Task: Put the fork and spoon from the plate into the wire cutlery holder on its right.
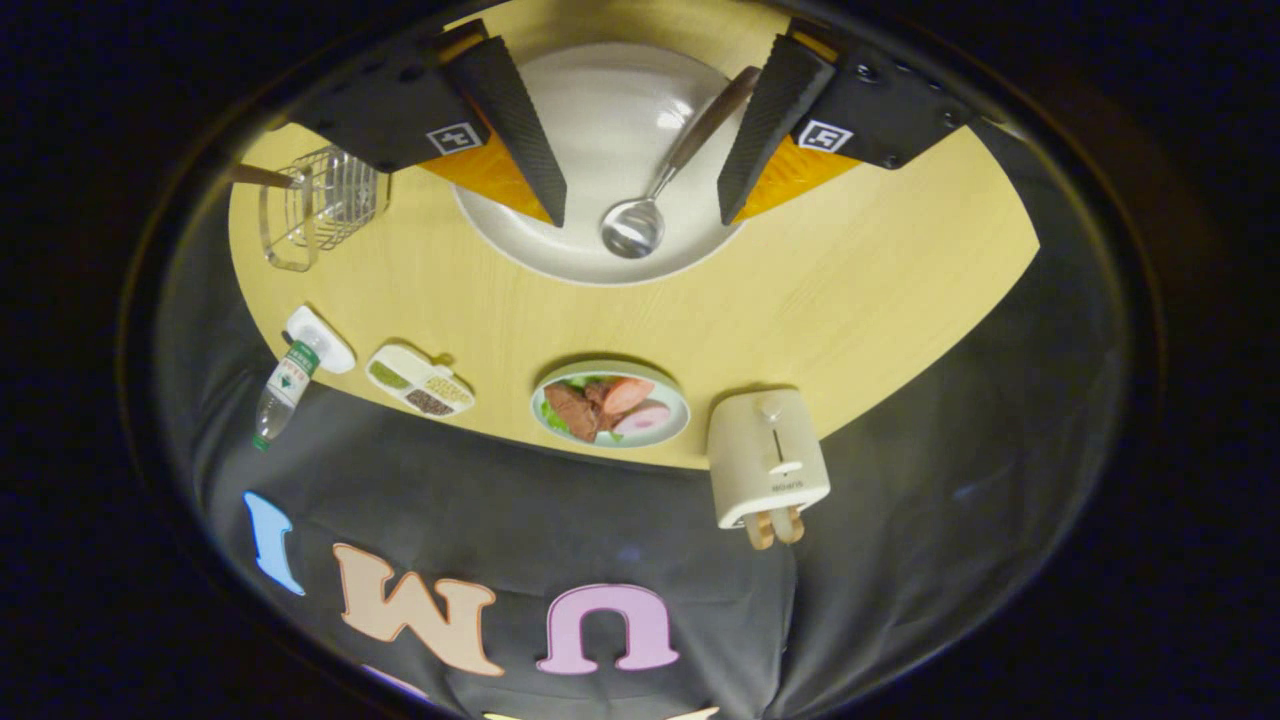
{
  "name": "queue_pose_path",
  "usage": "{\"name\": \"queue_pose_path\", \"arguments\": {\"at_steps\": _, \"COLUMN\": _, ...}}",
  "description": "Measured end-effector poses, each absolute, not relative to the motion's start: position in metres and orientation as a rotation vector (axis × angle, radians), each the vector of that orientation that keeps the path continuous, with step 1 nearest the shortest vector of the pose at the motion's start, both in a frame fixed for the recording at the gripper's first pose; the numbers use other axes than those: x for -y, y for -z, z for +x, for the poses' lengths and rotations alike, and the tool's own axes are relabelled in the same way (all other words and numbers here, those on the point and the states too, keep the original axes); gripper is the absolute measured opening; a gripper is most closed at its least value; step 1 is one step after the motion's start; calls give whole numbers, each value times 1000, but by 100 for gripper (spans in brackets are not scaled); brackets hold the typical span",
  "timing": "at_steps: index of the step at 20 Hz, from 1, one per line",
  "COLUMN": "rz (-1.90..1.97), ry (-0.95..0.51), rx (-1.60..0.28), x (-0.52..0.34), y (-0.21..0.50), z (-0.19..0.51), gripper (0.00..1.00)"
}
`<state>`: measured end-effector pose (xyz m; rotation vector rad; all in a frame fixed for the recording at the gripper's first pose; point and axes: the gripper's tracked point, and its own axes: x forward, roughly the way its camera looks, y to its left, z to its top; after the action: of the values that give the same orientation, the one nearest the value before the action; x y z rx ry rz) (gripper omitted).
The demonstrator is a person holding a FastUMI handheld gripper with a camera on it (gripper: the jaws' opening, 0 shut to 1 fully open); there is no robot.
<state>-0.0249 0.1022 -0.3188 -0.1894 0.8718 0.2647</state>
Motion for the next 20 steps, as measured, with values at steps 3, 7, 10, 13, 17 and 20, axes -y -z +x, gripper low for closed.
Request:
{"name": "queue_pose_path", "arguments": {"at_steps": 3, "rz": -216, "ry": -273, "rx": -925, "x": -102, "y": 336, "z": -35, "gripper": 97}}
{"name": "queue_pose_path", "arguments": {"at_steps": 7, "rz": -231, "ry": -276, "rx": -966, "x": -102, "y": 349, "z": -42, "gripper": 97}}
{"name": "queue_pose_path", "arguments": {"at_steps": 10, "rz": -246, "ry": -277, "rx": -997, "x": -101, "y": 356, "z": -49, "gripper": 80}}
{"name": "queue_pose_path", "arguments": {"at_steps": 13, "rz": -262, "ry": -277, "rx": -1019, "x": -99, "y": 360, "z": -53, "gripper": 63}}
{"name": "queue_pose_path", "arguments": {"at_steps": 17, "rz": -283, "ry": -257, "rx": -1043, "x": -90, "y": 363, "z": -56, "gripper": 40}}
{"name": "queue_pose_path", "arguments": {"at_steps": 20, "rz": -269, "ry": -261, "rx": -1093, "x": -88, "y": 368, "z": -64, "gripper": 23}}
